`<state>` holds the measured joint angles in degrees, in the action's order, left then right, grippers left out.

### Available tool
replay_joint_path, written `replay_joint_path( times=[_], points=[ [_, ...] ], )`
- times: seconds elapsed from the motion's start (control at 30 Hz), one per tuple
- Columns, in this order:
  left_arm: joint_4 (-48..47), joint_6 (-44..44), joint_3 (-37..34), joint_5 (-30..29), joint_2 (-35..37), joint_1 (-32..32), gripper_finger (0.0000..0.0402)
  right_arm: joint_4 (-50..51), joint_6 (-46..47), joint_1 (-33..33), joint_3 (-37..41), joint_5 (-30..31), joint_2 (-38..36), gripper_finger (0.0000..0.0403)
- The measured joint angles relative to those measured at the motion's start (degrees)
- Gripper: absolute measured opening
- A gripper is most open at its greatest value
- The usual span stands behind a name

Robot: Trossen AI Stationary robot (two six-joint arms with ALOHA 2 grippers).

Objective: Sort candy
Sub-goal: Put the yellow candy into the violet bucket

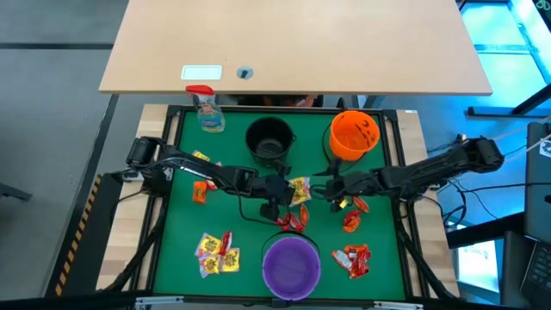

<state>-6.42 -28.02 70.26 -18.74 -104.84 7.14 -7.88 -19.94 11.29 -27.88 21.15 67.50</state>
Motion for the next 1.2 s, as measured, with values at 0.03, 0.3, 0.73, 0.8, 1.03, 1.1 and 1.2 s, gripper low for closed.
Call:
replay_joint_path(
  times=[0.03, 0.3, 0.73, 0.8, 1.03, 1.1, 1.2],
  points=[
    [-0.29, 0.06, 0.37, 0.02, -0.02, 0.00, 0.0000, -0.71, -0.29, 0.00, 0.02, -0.12, 0.28, 0.0240],
    [-0.76, -0.65, 1.11, 1.71, -0.02, -0.11, 0.0000, -9.35, -6.81, 1.15, 0.00, -0.62, 3.92, 0.0237],
    [-0.63, -1.08, 1.16, 2.35, -0.02, -0.13, 0.0000, -15.89, -9.38, 1.18, 0.00, 0.35, 10.23, 0.0236],
    [-0.64, -1.11, 1.16, 2.33, -0.02, -0.13, 0.0000, -16.26, -10.14, 1.18, 0.00, 0.95, 10.36, 0.0229],
    [-0.67, -1.11, 1.18, 2.31, -0.02, -0.15, 0.0000, -16.40, -10.49, 1.18, 0.00, 1.73, 10.34, 0.0129],
    [-0.69, -1.12, 1.18, 2.33, -0.02, -0.15, 0.0000, -16.43, -10.49, 1.18, 0.00, 1.58, 10.34, 0.0092],
    [-0.78, -1.11, 1.18, 2.29, -0.02, -0.15, 0.0000, -16.51, -10.47, 1.18, 0.00, 1.42, 10.34, 0.0039]
  ],
)
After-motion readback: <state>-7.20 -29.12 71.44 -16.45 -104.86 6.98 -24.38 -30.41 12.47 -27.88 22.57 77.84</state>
